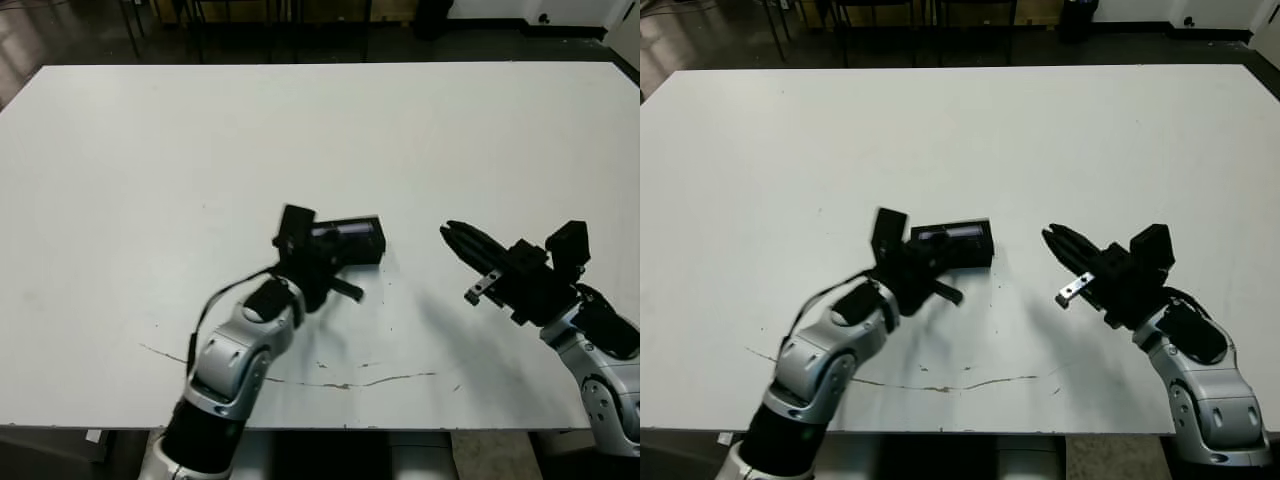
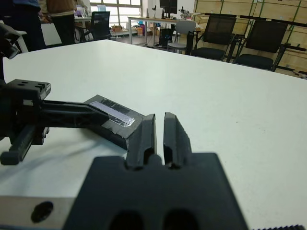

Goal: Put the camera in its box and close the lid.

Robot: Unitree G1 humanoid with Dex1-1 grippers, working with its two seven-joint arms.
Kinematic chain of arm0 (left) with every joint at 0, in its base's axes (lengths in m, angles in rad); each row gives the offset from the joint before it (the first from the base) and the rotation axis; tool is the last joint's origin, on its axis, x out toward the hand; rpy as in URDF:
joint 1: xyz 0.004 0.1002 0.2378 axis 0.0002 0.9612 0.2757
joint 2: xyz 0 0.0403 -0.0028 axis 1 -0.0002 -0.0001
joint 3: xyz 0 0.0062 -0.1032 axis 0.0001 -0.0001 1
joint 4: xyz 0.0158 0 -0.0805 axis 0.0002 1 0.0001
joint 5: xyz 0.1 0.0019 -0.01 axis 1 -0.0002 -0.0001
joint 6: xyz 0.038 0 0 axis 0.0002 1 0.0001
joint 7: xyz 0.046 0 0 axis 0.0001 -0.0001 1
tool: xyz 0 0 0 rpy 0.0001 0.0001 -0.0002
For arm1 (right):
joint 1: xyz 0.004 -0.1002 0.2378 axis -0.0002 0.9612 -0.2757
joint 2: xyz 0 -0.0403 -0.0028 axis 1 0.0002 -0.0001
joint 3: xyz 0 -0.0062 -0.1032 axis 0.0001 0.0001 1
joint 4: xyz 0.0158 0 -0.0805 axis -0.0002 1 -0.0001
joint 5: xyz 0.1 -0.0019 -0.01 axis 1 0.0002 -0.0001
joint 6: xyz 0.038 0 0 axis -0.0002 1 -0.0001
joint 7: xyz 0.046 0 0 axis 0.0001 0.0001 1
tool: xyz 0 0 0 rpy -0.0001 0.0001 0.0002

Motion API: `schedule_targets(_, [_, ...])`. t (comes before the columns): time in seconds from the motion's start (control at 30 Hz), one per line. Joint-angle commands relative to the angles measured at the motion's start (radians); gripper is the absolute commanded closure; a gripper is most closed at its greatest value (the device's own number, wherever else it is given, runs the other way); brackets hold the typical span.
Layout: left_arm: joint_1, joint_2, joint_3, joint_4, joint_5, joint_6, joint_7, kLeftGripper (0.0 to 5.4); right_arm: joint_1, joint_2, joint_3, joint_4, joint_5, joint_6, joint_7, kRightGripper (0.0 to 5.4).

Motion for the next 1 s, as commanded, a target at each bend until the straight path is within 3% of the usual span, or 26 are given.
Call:
schedule_targets(0.03, [0.02, 0.015, -0.028, 0.052, 0.039, 0.045, 0.01, 5.38, 0.012, 0.005, 0.008, 0.011, -0.01, 0.01, -0.008, 5.4])
schedule_targets(0.43, [0.034, 0.014, -0.011, 0.08, 0.054, 0.099, 0.0, 5.38, 0.017, 0.004, 0.011, 0.008, -0.03, -0.004, -0.008, 5.4])
schedule_targets(0.7, [0.035, 0.035, 0.146, -0.137, -0.035, 0.143, -0.019, 5.38, 0.014, 0.013, -0.004, 0.013, -0.004, -0.005, -0.003, 5.4])
schedule_targets(0.9, [0.054, 0.118, 0.346, -0.284, -0.135, -0.041, -0.113, 5.38, 0.001, 0.036, -0.019, -0.011, -0.015, -0.012, -0.059, 5.4])
schedule_targets(1.0, [-0.063, 0.221, 0.472, 0.171, -0.115, -0.395, -0.251, 5.38, -0.003, 0.084, -0.02, -0.035, -0.037, -0.024, -0.141, 5.4])
